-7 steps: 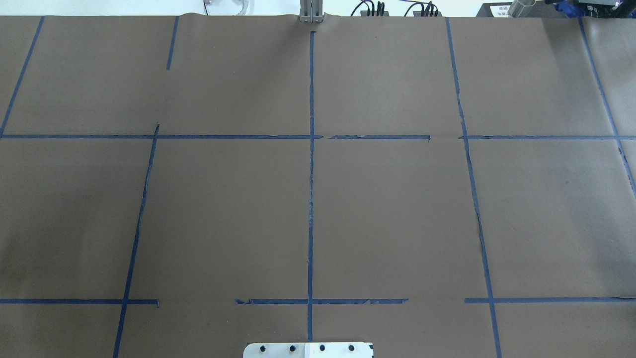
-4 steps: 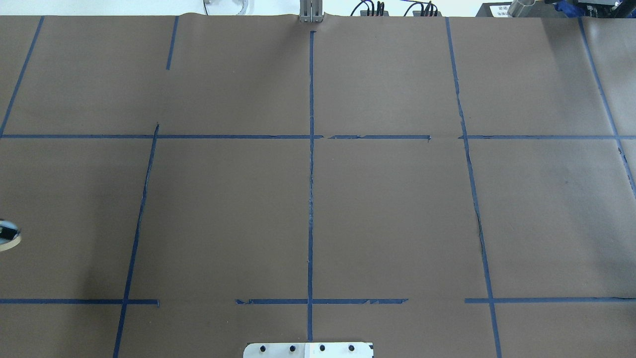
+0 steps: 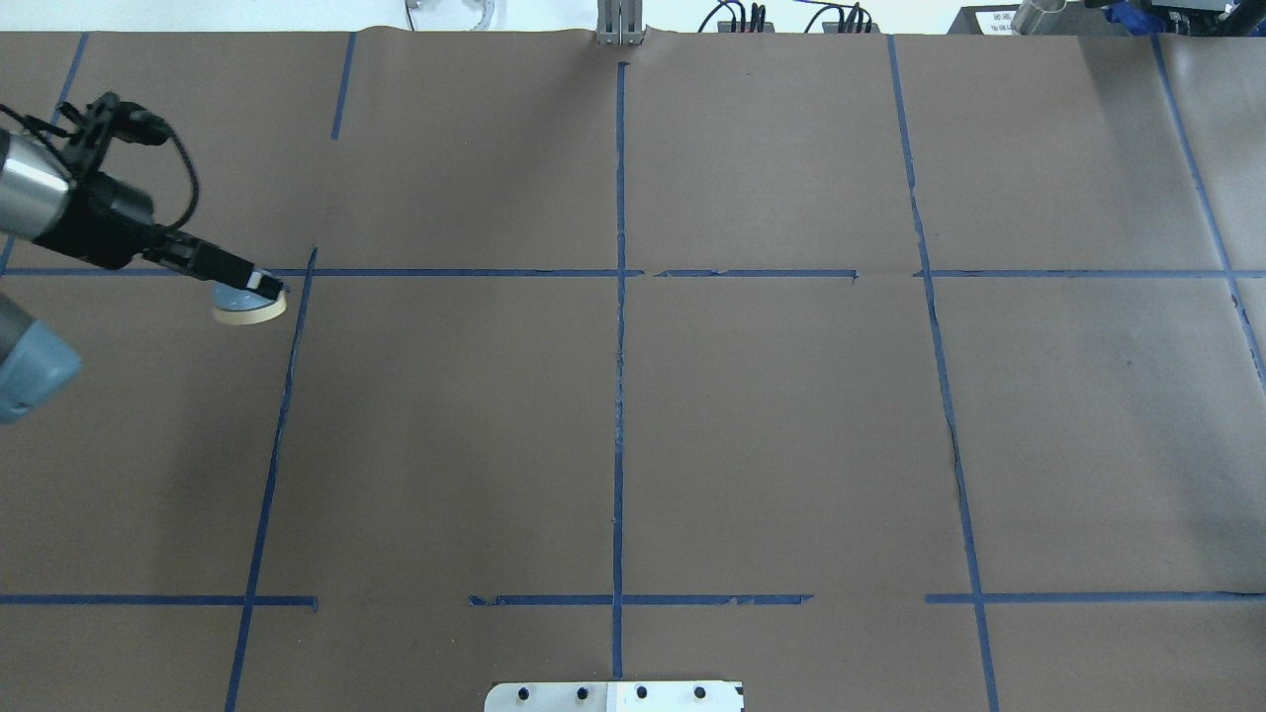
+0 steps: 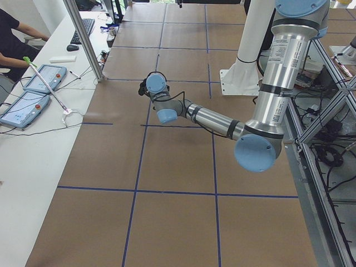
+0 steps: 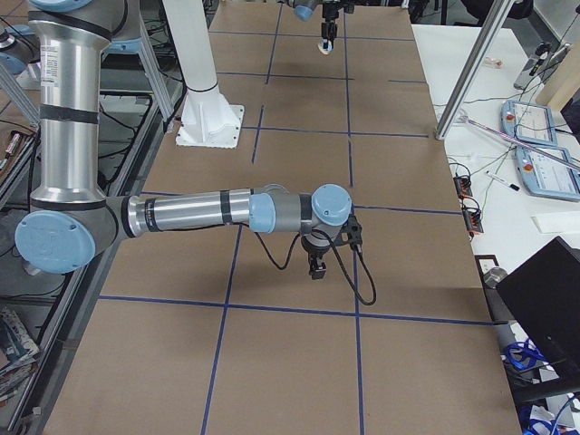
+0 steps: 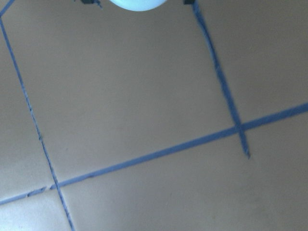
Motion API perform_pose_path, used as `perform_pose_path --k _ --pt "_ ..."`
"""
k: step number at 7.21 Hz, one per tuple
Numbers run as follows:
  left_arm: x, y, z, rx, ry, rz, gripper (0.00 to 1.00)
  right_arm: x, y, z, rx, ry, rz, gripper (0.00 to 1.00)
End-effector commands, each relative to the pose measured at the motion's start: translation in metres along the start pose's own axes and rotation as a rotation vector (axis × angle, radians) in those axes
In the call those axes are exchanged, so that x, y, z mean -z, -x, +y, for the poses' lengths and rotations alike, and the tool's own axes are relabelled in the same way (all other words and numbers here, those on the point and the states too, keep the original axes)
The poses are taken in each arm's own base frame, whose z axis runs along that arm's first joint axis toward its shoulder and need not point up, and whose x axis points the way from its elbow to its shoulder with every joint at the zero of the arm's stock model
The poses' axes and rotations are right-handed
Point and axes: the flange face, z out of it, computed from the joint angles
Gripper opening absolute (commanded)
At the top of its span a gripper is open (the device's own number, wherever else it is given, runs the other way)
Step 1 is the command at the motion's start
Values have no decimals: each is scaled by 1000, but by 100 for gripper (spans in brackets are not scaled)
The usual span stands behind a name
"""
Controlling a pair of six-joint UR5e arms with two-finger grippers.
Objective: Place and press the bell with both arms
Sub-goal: 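Carry the white-and-blue bell with the left gripper toward the table centre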
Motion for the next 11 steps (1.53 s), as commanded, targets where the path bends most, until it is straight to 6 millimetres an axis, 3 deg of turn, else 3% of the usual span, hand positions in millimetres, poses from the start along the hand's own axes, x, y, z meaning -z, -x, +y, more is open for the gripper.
perform_pose_path --k 1,2,3,4,5,7,11 --pt "-81 -99 -40 -40 -180 -57 0 0 0 -1 0 0 0 100" --pt "-132 -156 -33 -65 -293 -98 0 0 0 -1 1 -1 0 100" --pt "-175 -201 -16 -90 -379 -127 0 0 0 -2 1 -1 0 100" --pt "-210 -232 -11 -102 -457 -139 0 3 3 -8 10 -7 1 100" --pt "-238 -247 0 -107 -525 -144 0 3 3 -8 10 -8 1 100" --pt "-274 -258 0 -37 -594 -153 0 4 5 -10 13 -10 1 100" --pt "-286 -244 -7 -37 -584 -199 5 6 8 -11 18 -14 -5 100"
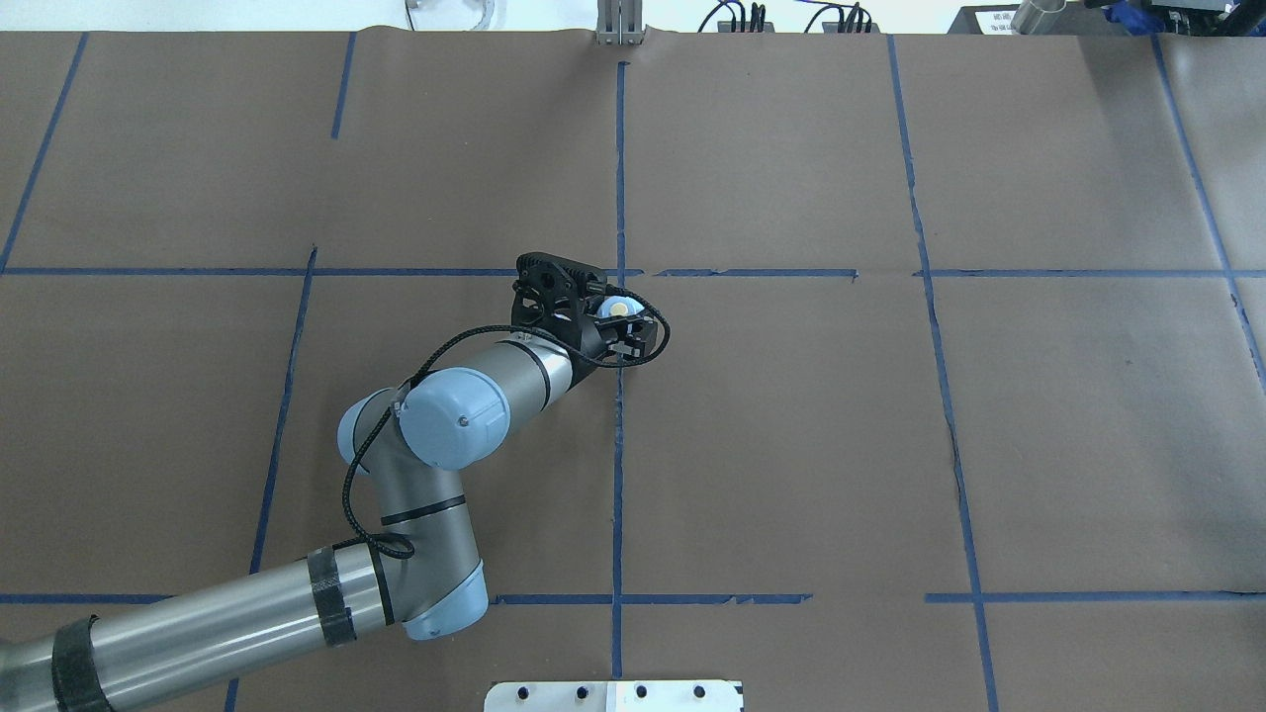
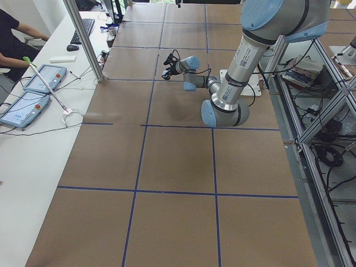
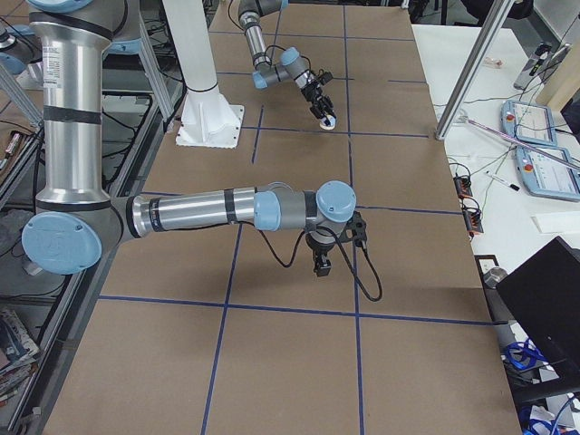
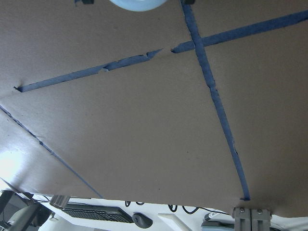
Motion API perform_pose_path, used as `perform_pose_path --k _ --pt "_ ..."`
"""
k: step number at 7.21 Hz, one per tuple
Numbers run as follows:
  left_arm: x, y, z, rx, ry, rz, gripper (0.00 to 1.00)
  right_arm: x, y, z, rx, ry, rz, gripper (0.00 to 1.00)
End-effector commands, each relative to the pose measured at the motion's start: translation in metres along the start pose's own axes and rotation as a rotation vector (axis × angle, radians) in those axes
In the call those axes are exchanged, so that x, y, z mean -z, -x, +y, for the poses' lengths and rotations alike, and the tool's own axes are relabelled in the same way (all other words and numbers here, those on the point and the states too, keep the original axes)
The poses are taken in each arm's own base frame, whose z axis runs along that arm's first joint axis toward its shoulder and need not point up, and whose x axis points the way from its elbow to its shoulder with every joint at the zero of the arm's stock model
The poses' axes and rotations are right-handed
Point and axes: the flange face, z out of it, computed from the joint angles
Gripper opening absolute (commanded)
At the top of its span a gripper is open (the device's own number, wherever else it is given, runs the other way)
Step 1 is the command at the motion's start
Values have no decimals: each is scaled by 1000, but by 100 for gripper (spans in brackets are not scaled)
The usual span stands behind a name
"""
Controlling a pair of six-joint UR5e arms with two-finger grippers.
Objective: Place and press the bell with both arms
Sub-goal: 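Lower the bell onto the tape crossing and open the left gripper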
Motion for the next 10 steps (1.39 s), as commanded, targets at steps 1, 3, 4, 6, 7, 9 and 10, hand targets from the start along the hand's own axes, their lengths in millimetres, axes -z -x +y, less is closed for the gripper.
perform_pose_path --k 1,3,4,6,7,9,10 --pt "-6 -4 -2 3 0 -3 15 0 1 0 1 -1 -7 100" --pt "-18 -9 -2 -1 6 -15 25 -1 1 0 1 1 -7 100" --pt "-19 -7 0 -4 9 -19 25 -1 1 0 2 1 -7 100" --pt "-19 -3 -3 -10 5 -24 25 -2 1 0 0 3 -7 100" --pt "-20 -1 -2 -11 8 -28 42 -2 1 -1 1 4 -8 100" --pt "-22 2 1 -8 12 -35 99 -2 2 -1 5 4 -8 100" --pt "-23 3 1 -6 12 -37 100 -2 3 -1 5 3 -8 100"
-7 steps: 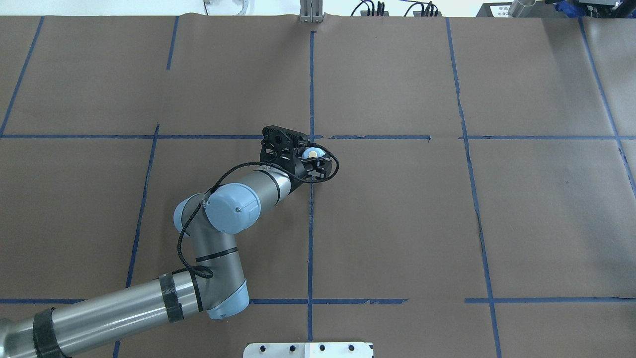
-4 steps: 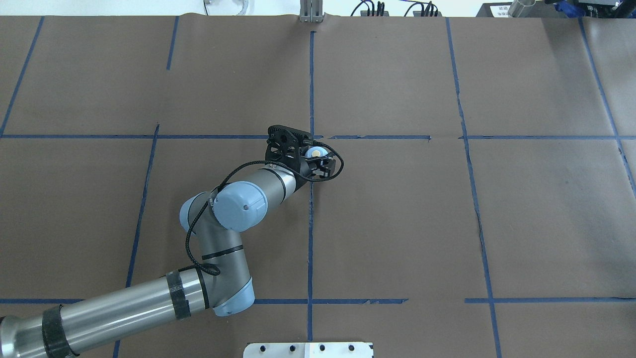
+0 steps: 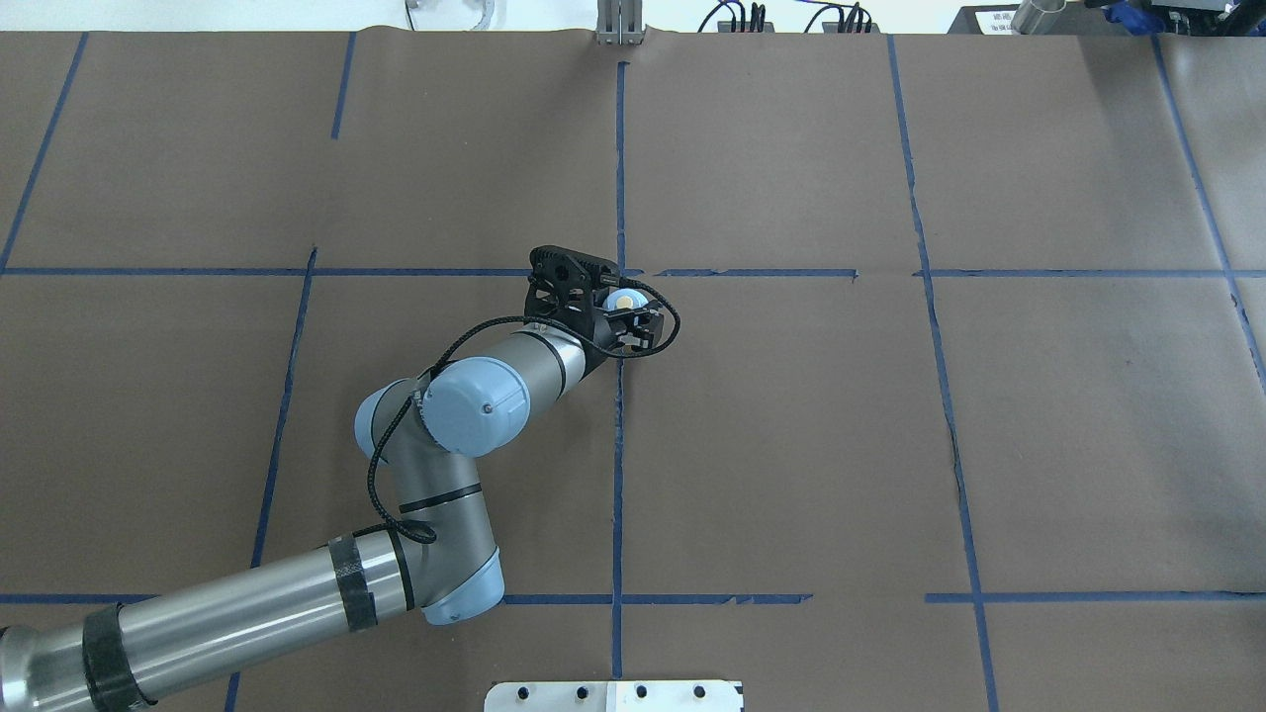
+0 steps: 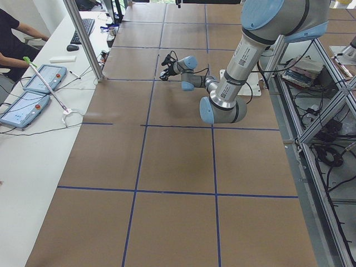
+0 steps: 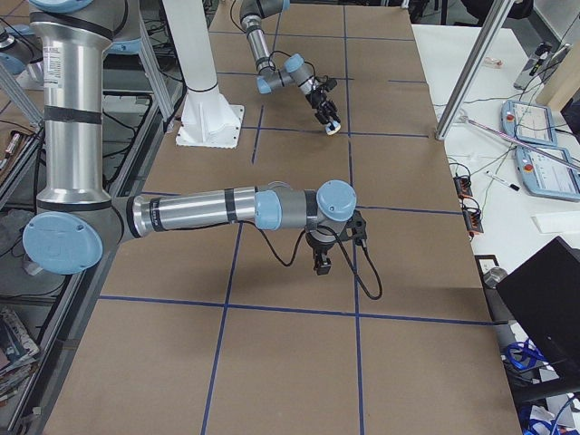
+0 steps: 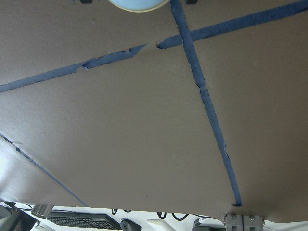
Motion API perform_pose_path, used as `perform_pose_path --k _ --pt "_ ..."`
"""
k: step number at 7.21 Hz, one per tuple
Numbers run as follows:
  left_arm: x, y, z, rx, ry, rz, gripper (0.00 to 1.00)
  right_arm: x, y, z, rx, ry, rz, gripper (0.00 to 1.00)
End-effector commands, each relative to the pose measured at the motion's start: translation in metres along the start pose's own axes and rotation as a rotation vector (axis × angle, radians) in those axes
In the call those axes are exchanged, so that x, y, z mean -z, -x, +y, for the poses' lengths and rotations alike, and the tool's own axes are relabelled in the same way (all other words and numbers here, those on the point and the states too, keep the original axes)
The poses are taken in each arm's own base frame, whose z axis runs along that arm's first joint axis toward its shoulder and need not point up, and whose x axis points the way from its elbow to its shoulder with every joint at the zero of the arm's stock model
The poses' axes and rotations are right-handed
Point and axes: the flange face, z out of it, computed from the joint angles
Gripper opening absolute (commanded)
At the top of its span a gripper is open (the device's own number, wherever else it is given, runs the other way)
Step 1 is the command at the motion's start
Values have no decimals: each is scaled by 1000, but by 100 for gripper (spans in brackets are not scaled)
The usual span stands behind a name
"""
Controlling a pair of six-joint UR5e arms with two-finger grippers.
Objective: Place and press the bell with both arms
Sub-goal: 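Lower the bell onto the tape crossing and open the left gripper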
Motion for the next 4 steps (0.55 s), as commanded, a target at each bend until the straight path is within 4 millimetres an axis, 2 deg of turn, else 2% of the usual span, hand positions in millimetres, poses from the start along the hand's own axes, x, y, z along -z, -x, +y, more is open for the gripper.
perform_pose_path --k 1,2,3,4 --pt "-1 1 0 1 0 -2 100 0 1 0 1 -1 0 100" --pt "0 0 -1 4 -2 1 100 1 1 0 2 -2 0 100" --pt "1 2 -11 12 -16 5 100 1 1 0 3 -2 0 100" --pt "13 -3 -39 29 -52 29 100 2 2 -1 4 -3 0 100"
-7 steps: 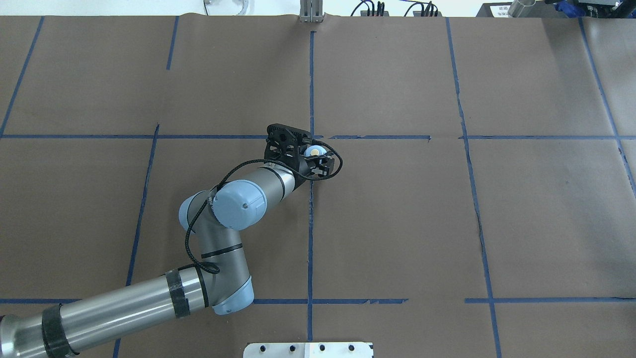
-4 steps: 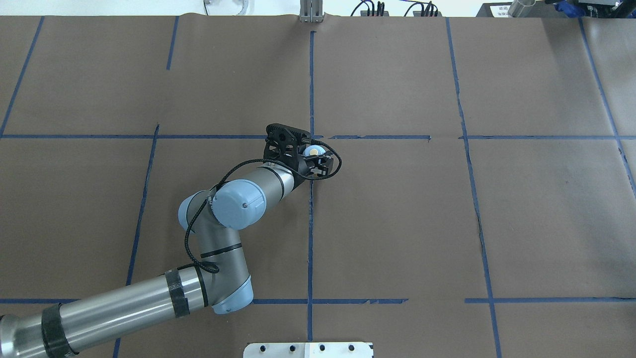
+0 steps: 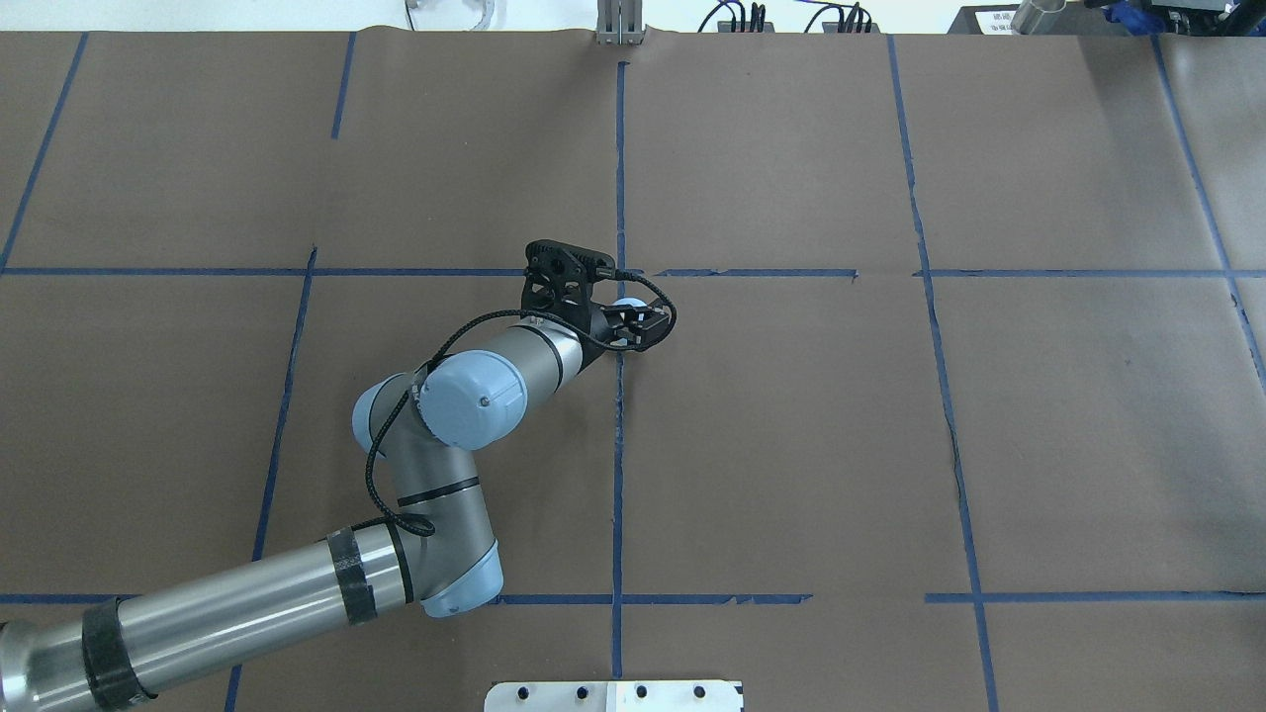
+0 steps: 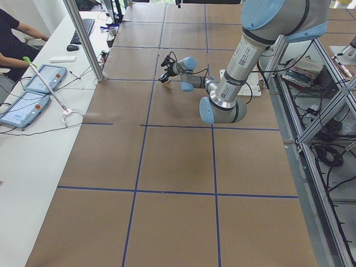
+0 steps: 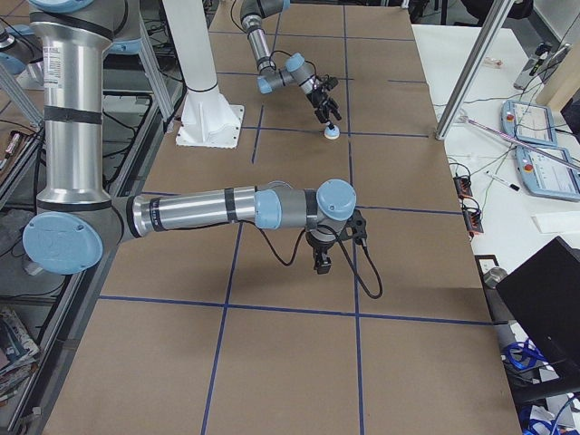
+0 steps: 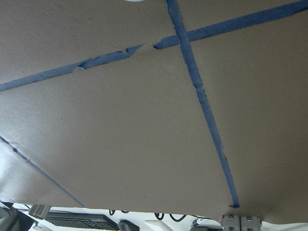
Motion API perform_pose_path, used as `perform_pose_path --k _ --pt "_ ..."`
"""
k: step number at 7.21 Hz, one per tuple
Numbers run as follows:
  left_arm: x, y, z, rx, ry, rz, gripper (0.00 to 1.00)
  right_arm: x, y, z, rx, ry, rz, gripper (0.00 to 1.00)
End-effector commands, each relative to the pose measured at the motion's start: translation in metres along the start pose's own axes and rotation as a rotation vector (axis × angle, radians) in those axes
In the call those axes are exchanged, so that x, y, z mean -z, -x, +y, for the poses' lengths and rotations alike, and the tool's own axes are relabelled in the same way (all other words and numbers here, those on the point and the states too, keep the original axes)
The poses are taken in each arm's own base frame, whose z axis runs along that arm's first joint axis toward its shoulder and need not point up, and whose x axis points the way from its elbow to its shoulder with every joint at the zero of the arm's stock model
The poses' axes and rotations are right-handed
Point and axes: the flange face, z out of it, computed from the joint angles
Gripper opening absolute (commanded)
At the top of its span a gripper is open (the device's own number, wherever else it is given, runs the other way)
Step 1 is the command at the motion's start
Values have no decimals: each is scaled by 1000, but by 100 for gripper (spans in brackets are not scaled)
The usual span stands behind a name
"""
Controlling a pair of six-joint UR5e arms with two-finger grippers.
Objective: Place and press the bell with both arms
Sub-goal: 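Withdraw the left gripper from the bell while the right arm reaches in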
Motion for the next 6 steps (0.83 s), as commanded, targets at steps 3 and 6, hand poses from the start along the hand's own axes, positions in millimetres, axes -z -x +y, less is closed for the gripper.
perform_pose_path --k 3,6 --pt "13 41 -100 64 10 -23 100 -18 62 -36 -72 -71 -15 100" --pt "58 186 -179 142 305 -160 98 -69 226 -93 -239 -211 -87 100"
